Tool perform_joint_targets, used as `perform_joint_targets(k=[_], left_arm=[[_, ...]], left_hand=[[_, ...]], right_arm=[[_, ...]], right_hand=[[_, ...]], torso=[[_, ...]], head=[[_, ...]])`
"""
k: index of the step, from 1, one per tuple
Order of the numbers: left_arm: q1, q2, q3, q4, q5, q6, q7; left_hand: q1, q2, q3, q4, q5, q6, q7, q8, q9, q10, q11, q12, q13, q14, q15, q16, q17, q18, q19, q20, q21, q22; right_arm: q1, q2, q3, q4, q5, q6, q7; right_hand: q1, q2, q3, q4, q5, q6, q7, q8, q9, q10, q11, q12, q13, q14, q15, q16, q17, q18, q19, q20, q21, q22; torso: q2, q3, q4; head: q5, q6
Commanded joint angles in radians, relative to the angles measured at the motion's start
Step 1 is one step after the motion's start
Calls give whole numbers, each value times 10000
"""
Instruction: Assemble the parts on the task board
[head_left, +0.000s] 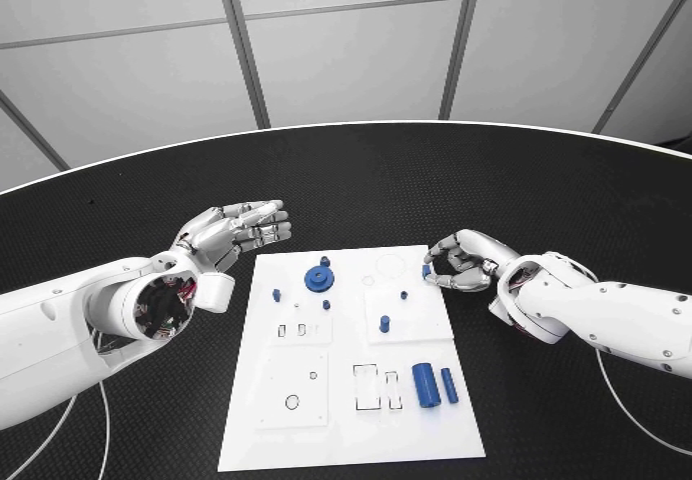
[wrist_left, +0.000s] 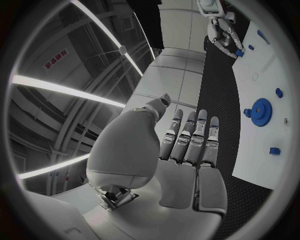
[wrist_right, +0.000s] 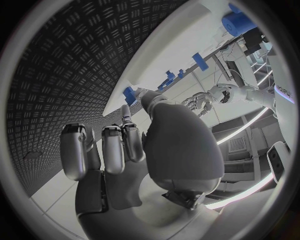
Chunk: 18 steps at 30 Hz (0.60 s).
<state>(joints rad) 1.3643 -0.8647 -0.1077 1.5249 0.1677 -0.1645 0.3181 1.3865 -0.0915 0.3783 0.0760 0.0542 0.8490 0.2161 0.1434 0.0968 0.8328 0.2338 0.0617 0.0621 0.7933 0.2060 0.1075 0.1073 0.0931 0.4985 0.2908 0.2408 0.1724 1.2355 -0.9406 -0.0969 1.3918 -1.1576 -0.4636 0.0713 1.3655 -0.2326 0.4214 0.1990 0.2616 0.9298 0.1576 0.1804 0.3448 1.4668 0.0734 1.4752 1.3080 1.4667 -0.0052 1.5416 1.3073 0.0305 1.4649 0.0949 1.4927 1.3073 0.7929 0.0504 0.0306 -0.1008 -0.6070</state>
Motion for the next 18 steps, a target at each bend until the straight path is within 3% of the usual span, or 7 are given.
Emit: perform_joint_targets(k=[1,18], left_arm=[[0,-5,0,5,0,-2,-1],[0,-20,0,28,0,-15,-8]], left_hand=[[15,99,49,-19,-25,44,659,-38,-16,15,64,38,12,-26,57,-4,12,165,-27,19,-44,-9],[15,99,49,-19,-25,44,659,-38,-16,15,64,38,12,-26,57,-4,12,165,-27,19,-44,-9]], right_arm=[[-2,26,0,-13,0,16,0],[-8,129,0,-83,0,130,-42]], right_hand=[[-2,86,80,-17,46,103,-16,82,21,309,-32,30,1855,898,7,63,1992,-67,656,33,48,1786],[0,172,232,-82,39,292,-80,181,45,361,-88,92,1900,909,-41,78,2035,-76,673,-9,76,1822]], torso=[[2,-1,1],[-3,22,-12]], head=[[11,-17],[33,-56]])
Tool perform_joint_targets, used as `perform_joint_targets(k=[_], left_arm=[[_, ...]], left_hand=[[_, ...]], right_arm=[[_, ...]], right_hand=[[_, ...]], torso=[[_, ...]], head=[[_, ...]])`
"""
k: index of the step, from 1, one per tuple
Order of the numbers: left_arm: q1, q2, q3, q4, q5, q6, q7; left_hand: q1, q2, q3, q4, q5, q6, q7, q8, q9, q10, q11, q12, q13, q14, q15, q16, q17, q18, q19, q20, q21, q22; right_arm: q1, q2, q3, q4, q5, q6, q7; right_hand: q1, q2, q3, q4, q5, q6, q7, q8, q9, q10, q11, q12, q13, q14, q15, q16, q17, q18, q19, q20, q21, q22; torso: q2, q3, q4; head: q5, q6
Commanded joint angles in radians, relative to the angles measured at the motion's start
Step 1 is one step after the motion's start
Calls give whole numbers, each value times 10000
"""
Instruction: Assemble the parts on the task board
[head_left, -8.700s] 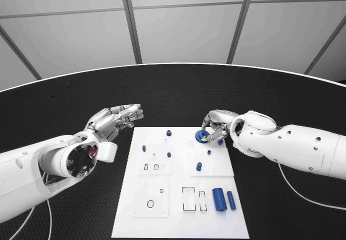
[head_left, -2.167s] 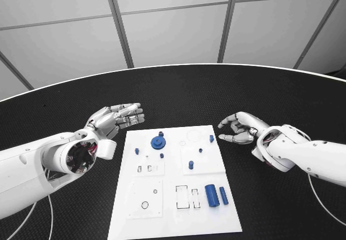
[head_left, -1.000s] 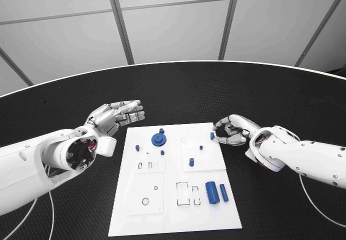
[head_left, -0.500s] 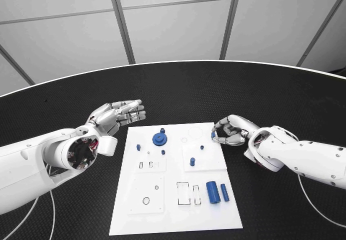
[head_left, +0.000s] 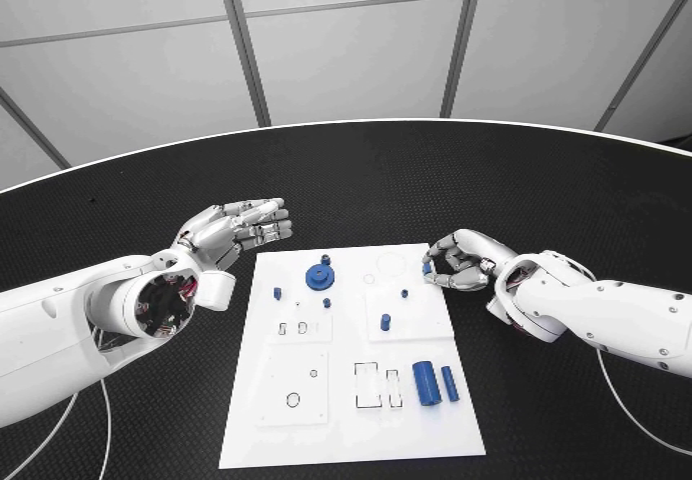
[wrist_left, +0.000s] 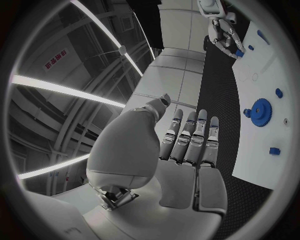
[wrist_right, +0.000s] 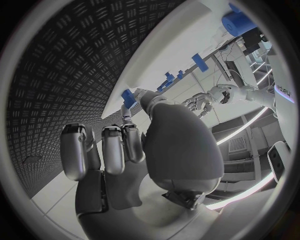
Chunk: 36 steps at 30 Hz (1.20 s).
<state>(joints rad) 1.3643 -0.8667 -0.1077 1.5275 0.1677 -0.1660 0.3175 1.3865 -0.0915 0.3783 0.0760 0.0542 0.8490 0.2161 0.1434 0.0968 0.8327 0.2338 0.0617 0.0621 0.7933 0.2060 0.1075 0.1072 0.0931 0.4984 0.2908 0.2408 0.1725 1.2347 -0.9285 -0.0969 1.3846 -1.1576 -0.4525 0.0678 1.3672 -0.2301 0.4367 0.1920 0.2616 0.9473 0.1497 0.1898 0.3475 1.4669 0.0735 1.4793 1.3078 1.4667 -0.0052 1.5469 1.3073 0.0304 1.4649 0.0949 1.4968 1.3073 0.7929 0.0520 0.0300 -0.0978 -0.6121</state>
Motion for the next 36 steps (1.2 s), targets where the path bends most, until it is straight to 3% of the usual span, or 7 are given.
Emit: perform_joint_targets(k=[1,19,25,32,36], left_arm=[[0,-1,0,3,0,0,-3],[1,-14,0,13,0,-5,-20],[1,-16,0,15,0,-9,-23],[1,-19,0,-3,0,3,-26],[1,7,0,-68,0,21,-27]], left_hand=[[15,99,49,-19,-25,44,659,-38,-17,16,64,38,12,-26,57,-4,13,164,-27,19,-44,-11],[18,100,71,-24,-25,46,661,-39,-18,10,67,40,12,-34,60,-3,13,166,13,19,-47,-23],[18,100,71,-24,-25,46,661,-39,-18,10,67,40,12,-34,60,-3,13,166,13,19,-47,-23],[18,100,71,-24,-25,46,661,-39,-18,10,67,40,12,-34,60,-3,13,166,13,19,-47,-23],[18,100,71,-24,-25,46,661,-39,-18,10,67,40,12,-34,60,-3,13,166,13,19,-47,-23]], right_arm=[[0,12,0,-17,0,31,-11],[-10,77,0,-102,0,89,-92],[-11,81,0,-80,0,-63,-68],[-11,28,3,180,1,-278,-52],[-6,-91,10,584,1,-316,-130]], right_hand=[[-17,150,87,-18,39,130,-7,95,21,364,-92,55,1905,908,-45,25,2035,-76,674,-12,37,1824],[-67,373,398,-253,54,623,-255,499,181,455,-307,156,1983,921,-231,41,2086,-88,699,-176,72,1875],[-97,541,517,-401,29,836,-395,784,322,480,-426,178,2001,927,-336,47,2110,-95,713,-272,91,1903],[-89,641,623,-518,99,795,-434,893,390,485,-473,178,2001,930,-384,50,2121,-97,718,-325,96,1912],[-72,696,715,-594,67,735,-430,930,417,480,-476,170,1996,932,-392,53,2132,-96,716,-341,89,1907]], torso=[[-1,5,-9],[-6,6,-5],[-6,8,-12],[-31,18,-37],[-56,12,-54]], head=[[6,-9],[21,-45],[40,-49],[43,-57],[42,-51]])
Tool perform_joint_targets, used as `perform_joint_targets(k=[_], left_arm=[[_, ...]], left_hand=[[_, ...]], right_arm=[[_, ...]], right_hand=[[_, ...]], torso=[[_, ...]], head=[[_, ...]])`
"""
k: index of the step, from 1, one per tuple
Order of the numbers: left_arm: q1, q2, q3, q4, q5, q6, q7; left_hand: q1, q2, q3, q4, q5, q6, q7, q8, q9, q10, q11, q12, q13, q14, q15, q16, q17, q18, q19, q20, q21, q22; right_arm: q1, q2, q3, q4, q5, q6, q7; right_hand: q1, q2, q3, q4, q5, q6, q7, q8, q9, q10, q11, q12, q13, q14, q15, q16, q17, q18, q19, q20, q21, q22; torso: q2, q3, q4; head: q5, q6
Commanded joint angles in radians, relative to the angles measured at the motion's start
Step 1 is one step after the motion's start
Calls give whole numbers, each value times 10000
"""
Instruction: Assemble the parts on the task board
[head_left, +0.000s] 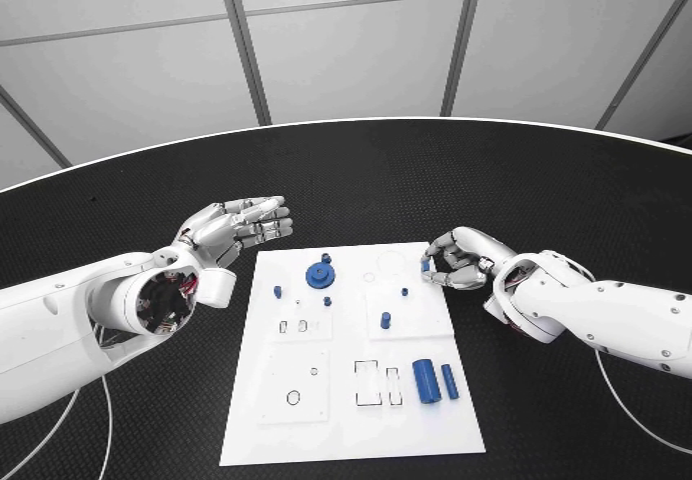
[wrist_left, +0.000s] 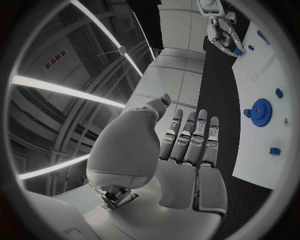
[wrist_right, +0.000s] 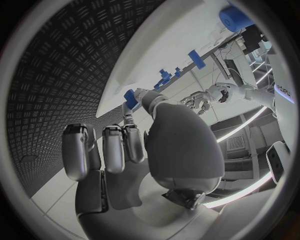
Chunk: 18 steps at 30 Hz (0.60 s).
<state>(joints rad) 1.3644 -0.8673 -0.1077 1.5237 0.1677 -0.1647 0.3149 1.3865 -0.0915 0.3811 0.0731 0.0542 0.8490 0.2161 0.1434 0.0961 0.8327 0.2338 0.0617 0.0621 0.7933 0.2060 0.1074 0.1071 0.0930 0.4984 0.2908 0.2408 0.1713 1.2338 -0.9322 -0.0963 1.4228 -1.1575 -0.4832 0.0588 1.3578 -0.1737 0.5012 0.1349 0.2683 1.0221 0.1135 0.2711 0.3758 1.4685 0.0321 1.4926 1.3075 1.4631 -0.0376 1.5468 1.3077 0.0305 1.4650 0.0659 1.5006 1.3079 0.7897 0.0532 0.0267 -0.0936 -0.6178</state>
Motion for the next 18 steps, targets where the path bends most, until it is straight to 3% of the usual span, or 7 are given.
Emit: perform_joint_targets(k=[1,8,12,14,18], left_arm=[[0,36,0,-73,0,14,-2],[-3,206,-1,-286,0,70,-31],[-6,346,-2,-488,0,112,-35],[-7,398,-2,-575,0,122,-33],[-11,574,-2,-857,0,152,-28]], left_hand=[[18,100,43,5,-25,46,661,-39,-11,10,66,40,12,-34,60,-3,14,167,13,19,-47,-11],[9,93,58,7,-26,44,664,-42,-13,5,69,41,13,-40,62,-2,15,170,31,19,-64,-34],[9,93,58,7,-26,44,664,-42,-13,5,69,41,13,-40,62,-2,15,170,31,19,-64,-34],[9,93,58,7,-26,44,664,-42,-13,5,69,41,13,-40,62,-2,15,170,31,19,-64,-34],[9,93,58,7,-26,44,664,-42,-13,5,69,41,13,-40,62,-2,15,170,31,19,-64,-34]], right_arm=[[10,-103,8,392,0,-6,-93],[248,-200,30,1284,0,90,-426],[410,-56,38,1815,-275,29,-808],[436,38,40,1944,-390,-8,-941],[479,479,43,2143,-583,-44,-1304]], right_hand=[[19,137,83,-33,-4,-24,-66,120,136,466,-62,40,2003,969,-67,55,2130,-96,716,-53,53,1903],[-2,161,191,-120,43,-127,-41,148,162,452,-45,22,1990,975,-55,63,2155,-98,718,-54,54,1907],[-37,159,243,-166,76,-204,-12,155,173,436,-25,2,1975,976,-42,64,2158,-95,715,-48,45,1899],[-56,153,246,-168,81,-213,-7,159,176,438,-20,5,1977,978,-38,67,2167,-99,720,-46,55,1911],[-65,166,268,-182,95,-218,-9,171,184,444,-17,14,1985,982,-33,75,2189,-98,719,-43,51,1907]], torso=[[-49,-4,-44],[-202,-47,-136],[-285,-88,-154],[-300,-95,-156],[-393,-149,-134]], head=[[6,8],[112,-86],[263,-127],[357,-171],[589,-286]])
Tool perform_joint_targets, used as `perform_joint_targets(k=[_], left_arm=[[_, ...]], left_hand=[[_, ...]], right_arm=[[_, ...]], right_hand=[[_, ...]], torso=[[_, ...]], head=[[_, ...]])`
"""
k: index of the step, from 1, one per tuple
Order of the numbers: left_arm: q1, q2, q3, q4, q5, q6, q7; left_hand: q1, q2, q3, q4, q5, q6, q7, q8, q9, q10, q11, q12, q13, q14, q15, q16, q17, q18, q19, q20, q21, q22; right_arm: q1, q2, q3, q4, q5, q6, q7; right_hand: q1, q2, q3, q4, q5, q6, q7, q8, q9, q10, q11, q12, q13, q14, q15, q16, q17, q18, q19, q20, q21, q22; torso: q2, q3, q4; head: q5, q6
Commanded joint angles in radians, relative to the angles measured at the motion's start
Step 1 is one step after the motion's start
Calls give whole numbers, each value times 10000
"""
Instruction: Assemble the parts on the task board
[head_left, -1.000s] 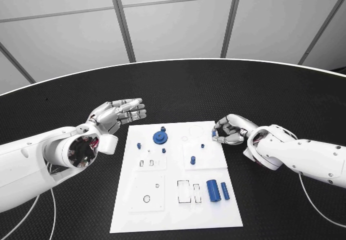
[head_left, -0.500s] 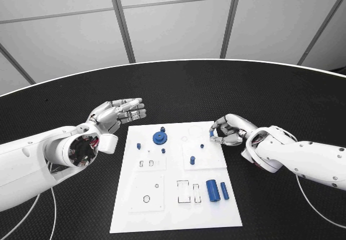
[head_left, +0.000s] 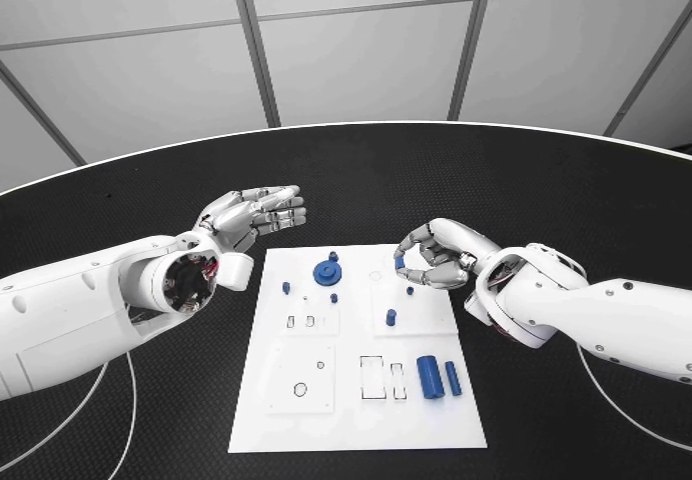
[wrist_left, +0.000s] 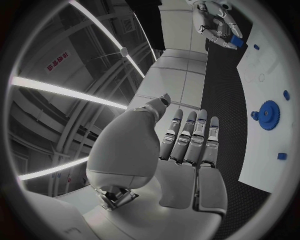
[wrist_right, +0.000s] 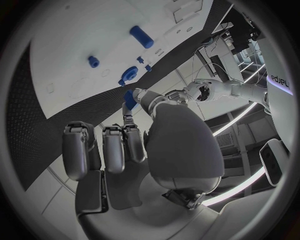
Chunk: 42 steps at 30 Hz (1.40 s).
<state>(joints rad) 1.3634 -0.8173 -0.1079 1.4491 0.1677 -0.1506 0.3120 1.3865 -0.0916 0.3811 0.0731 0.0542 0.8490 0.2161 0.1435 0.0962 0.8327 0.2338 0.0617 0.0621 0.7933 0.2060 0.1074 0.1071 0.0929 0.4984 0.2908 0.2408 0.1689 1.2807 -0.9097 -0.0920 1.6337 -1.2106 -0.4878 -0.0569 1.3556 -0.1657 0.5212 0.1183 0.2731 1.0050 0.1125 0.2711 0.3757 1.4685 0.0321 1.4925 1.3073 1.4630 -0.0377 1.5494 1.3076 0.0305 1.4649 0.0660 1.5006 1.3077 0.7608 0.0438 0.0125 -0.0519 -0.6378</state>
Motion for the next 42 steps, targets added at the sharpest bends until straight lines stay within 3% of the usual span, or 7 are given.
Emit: perform_joint_targets(k=[1,5,13,17,20,27,42], left_arm=[[-3,153,0,-224,0,19,0],[-6,362,-1,-442,0,61,-24],[-7,670,-1,-715,-1,128,-75],[-7,755,0,-805,-1,148,-85],[-7,803,0,-863,-1,163,-94],[-6,838,0,-914,-1,177,-108],[-5,795,0,-894,-1,174,-122]], left_hand=[[9,94,58,7,-26,44,664,-42,-14,4,69,41,13,-40,62,-2,15,171,31,19,-64,-9],[4,93,64,10,-26,45,662,-43,-14,5,68,43,13,-41,62,0,16,172,44,19,-67,-16],[2,92,68,10,-26,45,660,-43,-15,4,67,44,13,-41,62,1,16,173,51,19,-70,-21],[2,92,68,10,-26,45,660,-43,-15,4,67,44,13,-41,62,1,16,173,51,19,-70,-21],[2,92,68,10,-26,45,660,-43,-15,4,67,44,13,-41,62,1,16,173,51,19,-70,-21],[-1,90,71,12,-26,44,657,-44,-15,4,66,44,14,-43,62,1,17,174,55,19,-74,-28],[-1,90,71,12,-26,44,657,-44,-15,4,66,44,14,-43,62,1,17,174,55,19,-74,-28]], right_arm=[[18,502,0,11,-90,38,-286],[7,1197,-10,-216,-143,124,-518],[-251,2400,-29,-790,-1013,553,-1024],[-390,2795,-34,-1007,-1495,752,-1240],[-517,3004,-39,-1142,-1806,900,-1348],[-838,3346,-50,-1360,-2063,1194,-1478],[-990,3682,-114,-1688,-2116,1369,-1531]], right_hand=[[-42,92,77,-24,51,-48,2,177,189,448,-18,21,1992,985,-32,52,2197,-96,716,-42,45,1901],[-93,90,110,-50,135,-82,14,199,206,440,-8,12,1985,984,-23,50,2192,-89,705,-35,22,1878],[-209,63,155,-116,314,-166,39,247,242,416,14,-14,1963,974,-7,33,2146,-74,683,-20,-26,1829],[-211,66,163,-125,326,-174,39,250,244,415,15,-15,1963,974,-5,32,2144,-73,680,-19,-32,1823],[-214,67,169,-132,336,-180,39,252,246,413,15,-18,1960,973,-4,31,2140,-72,679,-18,-34,1821],[-217,74,178,-141,352,-185,40,258,250,416,16,-14,1964,973,-3,31,2142,-73,681,-17,-30,1826],[-228,73,186,-157,371,-199,44,264,255,413,19,-16,1963,975,-1,34,2150,-71,677,-14,-39,1817]], torso=[[-146,-82,24],[-176,-146,78],[-199,-193,80],[-180,-146,39],[-179,-162,57],[-159,-124,49],[-131,-109,57]], head=[[251,-127],[389,-171],[775,-299],[901,-326],[974,-363],[1121,-418],[1202,-470]])
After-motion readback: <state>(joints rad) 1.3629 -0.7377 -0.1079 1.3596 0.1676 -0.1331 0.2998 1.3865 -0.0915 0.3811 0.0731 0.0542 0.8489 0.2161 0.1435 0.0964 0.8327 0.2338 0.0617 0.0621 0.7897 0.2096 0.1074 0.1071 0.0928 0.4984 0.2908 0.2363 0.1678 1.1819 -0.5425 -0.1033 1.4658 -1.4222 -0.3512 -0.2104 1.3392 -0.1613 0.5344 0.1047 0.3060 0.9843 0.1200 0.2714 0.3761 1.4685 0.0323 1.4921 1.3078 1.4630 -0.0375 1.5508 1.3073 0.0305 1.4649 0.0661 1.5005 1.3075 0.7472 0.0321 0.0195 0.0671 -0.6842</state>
